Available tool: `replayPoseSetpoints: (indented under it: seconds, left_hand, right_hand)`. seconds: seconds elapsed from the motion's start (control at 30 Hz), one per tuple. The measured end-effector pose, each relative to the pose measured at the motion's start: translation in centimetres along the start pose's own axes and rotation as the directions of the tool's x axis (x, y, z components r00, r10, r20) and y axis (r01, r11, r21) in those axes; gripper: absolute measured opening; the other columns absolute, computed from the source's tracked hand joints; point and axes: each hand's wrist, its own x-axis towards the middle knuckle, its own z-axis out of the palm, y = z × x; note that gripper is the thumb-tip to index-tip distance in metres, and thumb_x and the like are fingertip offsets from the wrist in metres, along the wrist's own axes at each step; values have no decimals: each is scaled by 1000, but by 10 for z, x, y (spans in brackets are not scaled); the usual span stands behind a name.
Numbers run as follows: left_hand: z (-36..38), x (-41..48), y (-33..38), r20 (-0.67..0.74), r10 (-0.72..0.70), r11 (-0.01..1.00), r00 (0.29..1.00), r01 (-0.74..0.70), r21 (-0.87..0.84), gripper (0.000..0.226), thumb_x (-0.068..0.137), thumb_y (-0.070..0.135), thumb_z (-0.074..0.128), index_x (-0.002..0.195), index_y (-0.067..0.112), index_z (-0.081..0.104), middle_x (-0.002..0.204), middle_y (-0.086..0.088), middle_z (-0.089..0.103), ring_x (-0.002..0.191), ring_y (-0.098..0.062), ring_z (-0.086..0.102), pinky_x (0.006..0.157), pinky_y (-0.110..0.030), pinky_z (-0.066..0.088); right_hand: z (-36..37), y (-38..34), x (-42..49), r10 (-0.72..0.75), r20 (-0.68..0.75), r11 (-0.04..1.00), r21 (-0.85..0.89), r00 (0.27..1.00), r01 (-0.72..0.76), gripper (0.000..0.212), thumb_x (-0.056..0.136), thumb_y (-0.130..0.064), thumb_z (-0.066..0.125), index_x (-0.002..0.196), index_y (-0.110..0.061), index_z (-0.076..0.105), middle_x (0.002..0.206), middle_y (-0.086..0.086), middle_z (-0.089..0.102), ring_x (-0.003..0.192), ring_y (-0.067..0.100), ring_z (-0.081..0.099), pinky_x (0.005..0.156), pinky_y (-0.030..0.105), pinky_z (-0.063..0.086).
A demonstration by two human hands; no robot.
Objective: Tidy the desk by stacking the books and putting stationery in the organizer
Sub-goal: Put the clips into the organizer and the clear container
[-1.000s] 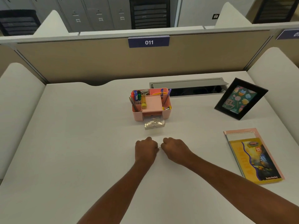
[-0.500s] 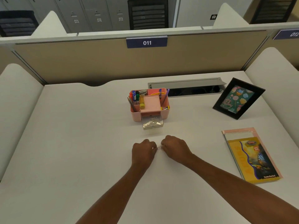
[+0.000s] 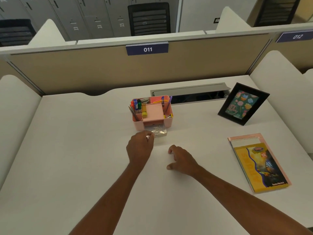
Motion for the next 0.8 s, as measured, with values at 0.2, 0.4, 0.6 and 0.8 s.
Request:
replayPoseSetpoints:
  seconds: [0.2,0.4,0.6,0.8]
  left_hand:
    - [9,38,14,78,-17,993,997,8,114,26,97,39,61,112,29,79,105,5,79,89,-17,70,70,-30,58]
    - [21,49,19,115,-31,986,993,12,166,26,99,35,60,113,24,80,106,3,78,92,-17,70,69,-28,54]
    - [27,51,14,103,-60,984,993,42,171,27,100,39,62,116,27,79,111,4,78,94,-17,70,69,-26,53]
    - [22,24,26,-52,-135,990,989,133,-48,22,102,41,60,110,24,71,99,5,75,86,-14,68,68,-28,56]
  right_hand:
    - [-2,-2,5,23,20,999,-25,1000,-23,66,62,-37,91,112,-27,49,94,-7,51,87,20,55,71,33,41]
    - [-3,-2,7,28,23,999,-23,999,-27,67,61,-36,92,111,-26,48,96,-6,52,86,20,55,71,33,42]
    - [-2,-1,8,29,22,1000,-12,999,-28,68,60,-36,92,110,-27,47,94,-8,51,85,21,56,73,36,48]
    - [-3,-3,9,52,31,999,-15,998,-51,68,59,-37,93,108,-29,46,98,-7,54,85,19,56,69,33,44]
